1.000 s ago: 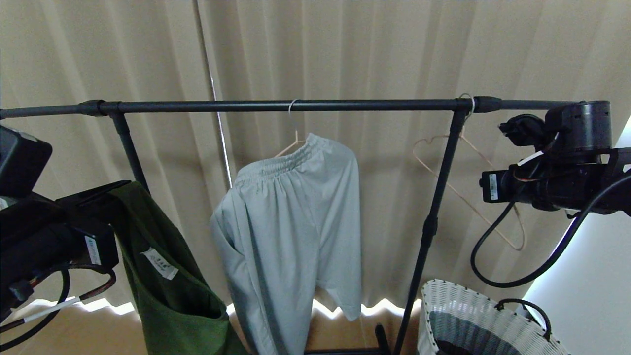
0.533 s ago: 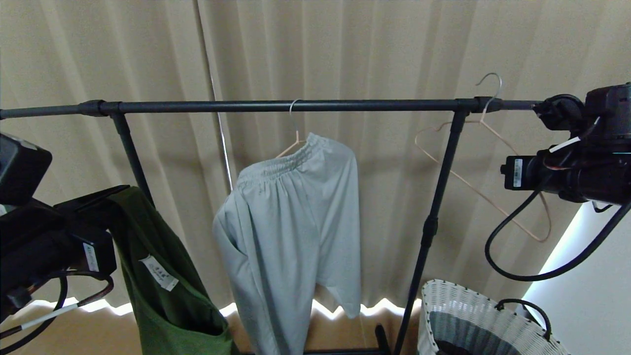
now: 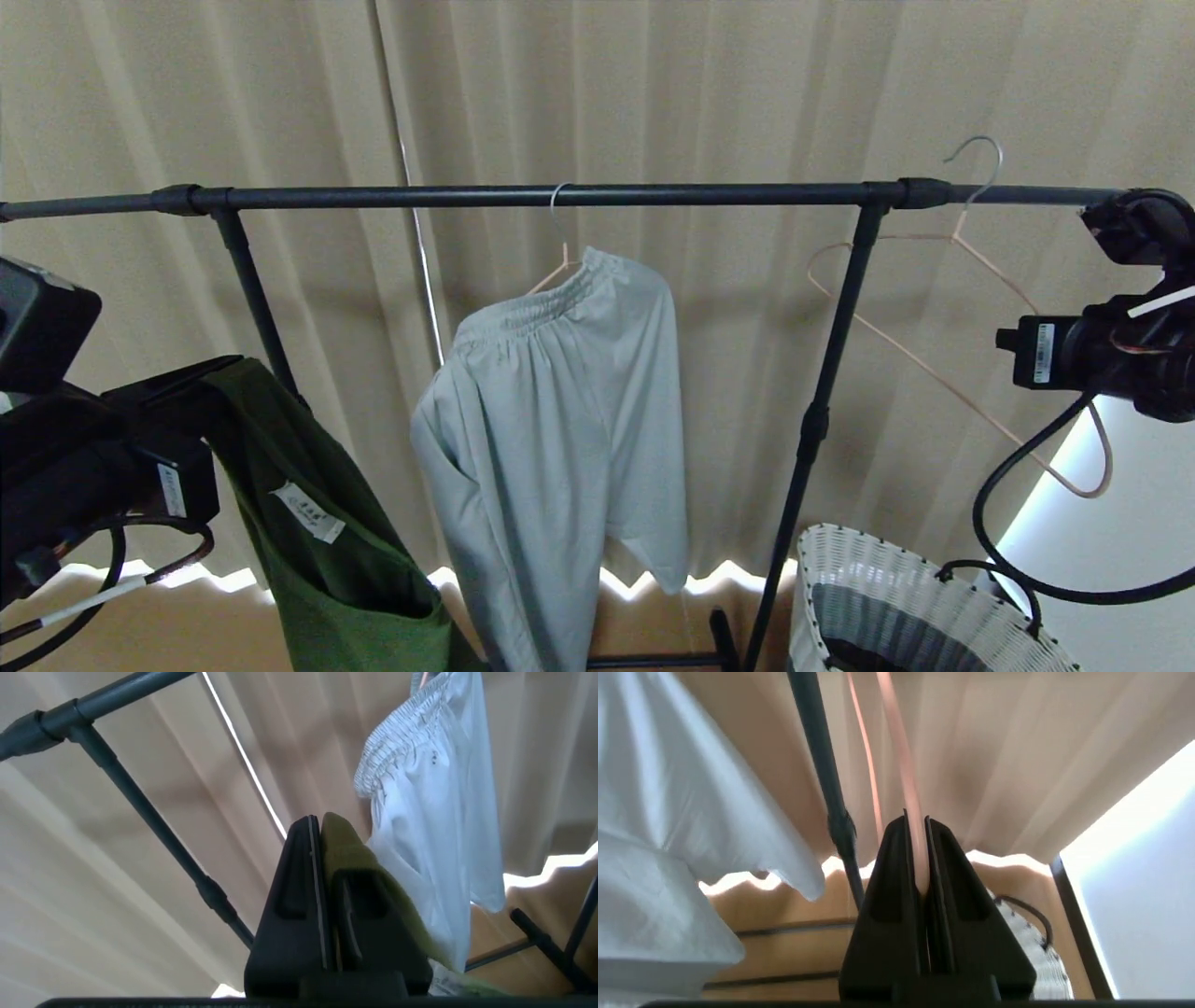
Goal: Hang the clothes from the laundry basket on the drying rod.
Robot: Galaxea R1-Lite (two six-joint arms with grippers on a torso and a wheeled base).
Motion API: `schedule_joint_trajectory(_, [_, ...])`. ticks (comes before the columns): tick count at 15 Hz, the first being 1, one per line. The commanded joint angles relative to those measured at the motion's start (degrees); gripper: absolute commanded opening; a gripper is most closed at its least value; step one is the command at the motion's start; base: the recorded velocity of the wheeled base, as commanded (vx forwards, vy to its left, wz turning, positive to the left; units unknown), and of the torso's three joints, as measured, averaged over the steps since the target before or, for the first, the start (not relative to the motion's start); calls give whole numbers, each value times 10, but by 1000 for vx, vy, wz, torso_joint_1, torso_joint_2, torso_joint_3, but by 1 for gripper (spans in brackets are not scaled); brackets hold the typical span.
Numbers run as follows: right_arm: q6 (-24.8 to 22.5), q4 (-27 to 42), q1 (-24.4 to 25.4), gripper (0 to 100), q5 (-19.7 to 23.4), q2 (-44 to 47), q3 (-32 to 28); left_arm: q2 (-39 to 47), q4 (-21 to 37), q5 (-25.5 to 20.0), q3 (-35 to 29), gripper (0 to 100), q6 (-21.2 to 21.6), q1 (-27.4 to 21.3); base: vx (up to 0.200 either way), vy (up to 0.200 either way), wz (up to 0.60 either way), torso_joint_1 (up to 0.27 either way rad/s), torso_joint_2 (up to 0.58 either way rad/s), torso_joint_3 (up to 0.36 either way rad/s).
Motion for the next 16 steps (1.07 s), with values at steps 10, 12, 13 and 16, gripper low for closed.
schedule_joint_trajectory(10, [0, 0, 0, 0, 1, -80, 76, 1, -1, 0, 5, 0, -1, 1, -200, 0, 0, -1, 2, 3])
schedule_joint_trajectory(12, [0, -1, 1, 0, 2, -83, 79, 1, -1, 0, 5, 0, -1, 1, 0, 0, 0, 0, 0, 0])
schedule_joint_trajectory(13, [0, -1, 1, 0, 3, -89, 84, 2, -1, 0, 5, 0, -1, 1, 0, 0, 0, 0, 0, 0])
schedule_joint_trajectory(16, [1, -2, 8, 0, 22, -97, 91, 4, -1, 0, 6, 0, -1, 1, 0, 0, 0, 0, 0, 0])
